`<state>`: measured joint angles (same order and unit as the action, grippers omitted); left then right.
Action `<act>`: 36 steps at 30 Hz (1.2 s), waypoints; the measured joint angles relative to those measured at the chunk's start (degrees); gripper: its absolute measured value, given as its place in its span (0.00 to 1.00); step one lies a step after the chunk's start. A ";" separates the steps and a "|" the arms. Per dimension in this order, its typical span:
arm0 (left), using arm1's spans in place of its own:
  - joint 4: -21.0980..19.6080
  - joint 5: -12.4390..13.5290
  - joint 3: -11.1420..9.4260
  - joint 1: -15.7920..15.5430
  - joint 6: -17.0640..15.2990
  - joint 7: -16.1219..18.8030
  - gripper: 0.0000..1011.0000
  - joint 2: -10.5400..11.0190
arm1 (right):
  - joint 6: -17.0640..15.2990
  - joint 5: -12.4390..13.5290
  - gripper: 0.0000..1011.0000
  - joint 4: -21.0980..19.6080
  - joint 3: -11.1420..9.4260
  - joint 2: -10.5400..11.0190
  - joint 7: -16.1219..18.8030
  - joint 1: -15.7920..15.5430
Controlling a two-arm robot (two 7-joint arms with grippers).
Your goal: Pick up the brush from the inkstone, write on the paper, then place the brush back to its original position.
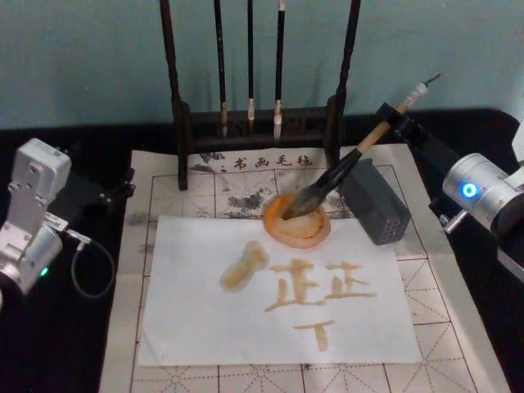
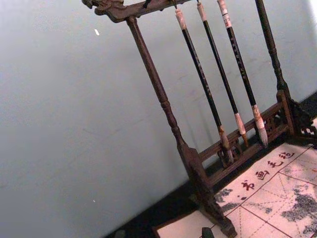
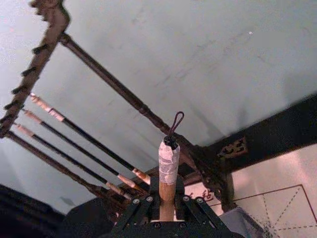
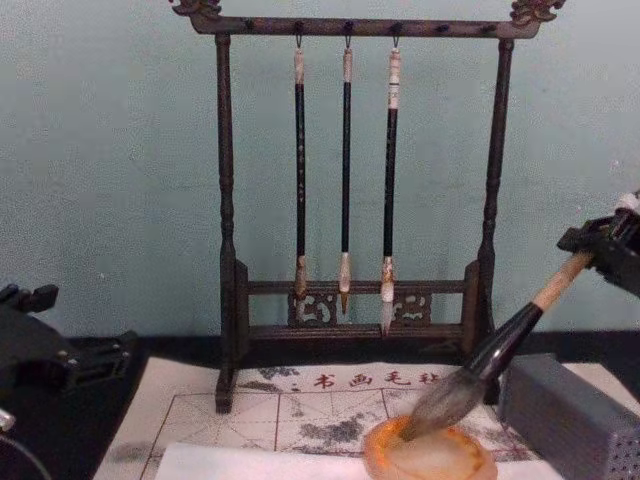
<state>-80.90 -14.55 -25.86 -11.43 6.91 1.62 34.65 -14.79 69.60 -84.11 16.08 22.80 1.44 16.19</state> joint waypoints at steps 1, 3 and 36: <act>0.00 0.00 0.00 0.00 0.00 0.00 0.99 0.00 | -0.01 0.46 0.18 0.53 0.06 -0.27 -0.51 0.32; 0.00 0.00 0.00 0.00 0.00 0.00 0.99 0.00 | 0.02 0.85 0.18 1.04 0.14 -0.52 -1.06 0.59; 0.00 0.00 0.00 0.00 0.00 0.00 0.99 0.00 | 3.00 4.74 0.18 4.31 4.18 0.23 -4.81 2.61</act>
<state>-80.90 -14.55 -25.87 -11.43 6.91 1.62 34.64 -11.79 74.34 -79.81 20.26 23.03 -3.38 18.80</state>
